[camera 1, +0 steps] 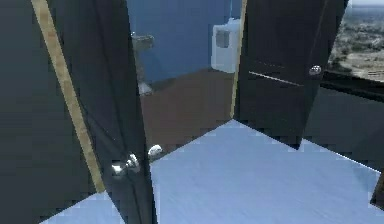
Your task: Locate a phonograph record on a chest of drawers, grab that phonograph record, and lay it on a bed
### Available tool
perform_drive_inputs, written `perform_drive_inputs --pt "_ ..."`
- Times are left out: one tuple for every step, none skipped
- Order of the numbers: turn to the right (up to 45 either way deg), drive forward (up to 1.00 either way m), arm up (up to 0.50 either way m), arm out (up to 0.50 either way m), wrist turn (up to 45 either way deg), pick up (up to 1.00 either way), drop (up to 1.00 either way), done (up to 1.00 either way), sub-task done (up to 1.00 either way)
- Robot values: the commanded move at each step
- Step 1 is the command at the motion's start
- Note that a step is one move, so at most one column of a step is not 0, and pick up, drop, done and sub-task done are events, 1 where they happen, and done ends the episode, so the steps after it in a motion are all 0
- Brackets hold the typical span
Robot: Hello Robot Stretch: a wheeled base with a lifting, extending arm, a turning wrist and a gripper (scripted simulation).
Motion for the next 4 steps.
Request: perform_drive_inputs --pt "9.0 0.00 0.00 0.00 0.0 0.00 0.00 0.00 0.00" --pt "0.0 0.15 0.00 0.00 0.0 0.00 0.00 0.00 0.00" --pt "39.0 0.00 0.00 0.00 0.0 0.00 0.00 0.00 0.00" --pt "0.0 0.75 0.00 0.00 0.0 0.00 0.00 0.00 0.00"
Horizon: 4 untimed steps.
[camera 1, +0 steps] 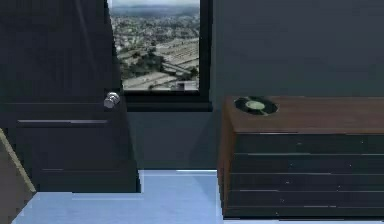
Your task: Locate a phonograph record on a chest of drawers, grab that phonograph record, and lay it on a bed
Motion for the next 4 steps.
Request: perform_drive_inputs --pt "45.0 0.00 0.00 0.00 0.0 0.00 0.00 0.00 0.00" --pt "9.0 0.00 0.00 0.00 0.0 0.00 0.00 0.00 0.00" --pt "0.0 0.85 0.00 0.00 0.0 0.00 0.00 0.00 0.00" --pt "-45.0 0.00 0.00 0.00 0.0 0.00 0.00 0.00 0.00"
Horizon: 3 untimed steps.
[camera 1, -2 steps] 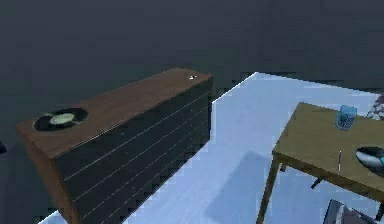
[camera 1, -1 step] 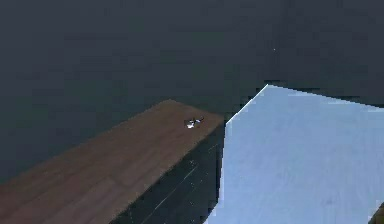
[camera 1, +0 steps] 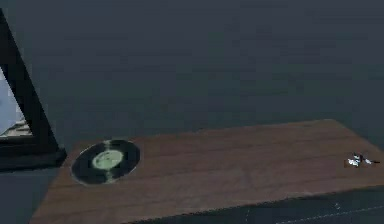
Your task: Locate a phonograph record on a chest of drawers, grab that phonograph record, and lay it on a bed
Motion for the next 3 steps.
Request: perform_drive_inputs --pt "-45.0 0.00 0.00 0.00 0.0 0.00 0.00 0.00 0.00" --pt "-45.0 0.00 0.00 0.00 0.0 0.00 0.00 0.00 0.00" --pt "-24.0 0.00 0.00 0.00 0.0 0.00 0.00 0.00 0.00"
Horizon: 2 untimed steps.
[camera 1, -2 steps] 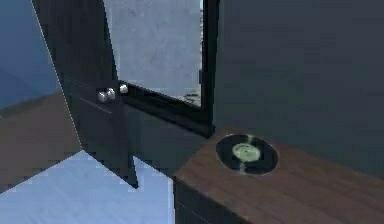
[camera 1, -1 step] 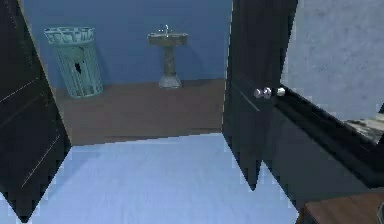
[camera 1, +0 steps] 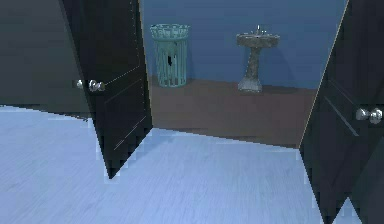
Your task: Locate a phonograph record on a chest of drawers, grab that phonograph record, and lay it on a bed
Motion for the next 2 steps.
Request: perform_drive_inputs --pt "0.0 0.00 0.50 0.00 0.0 0.00 0.00 0.00 0.00" --pt "0.0 0.00 0.38 0.00 0.0 0.00 0.00 0.00 0.00"
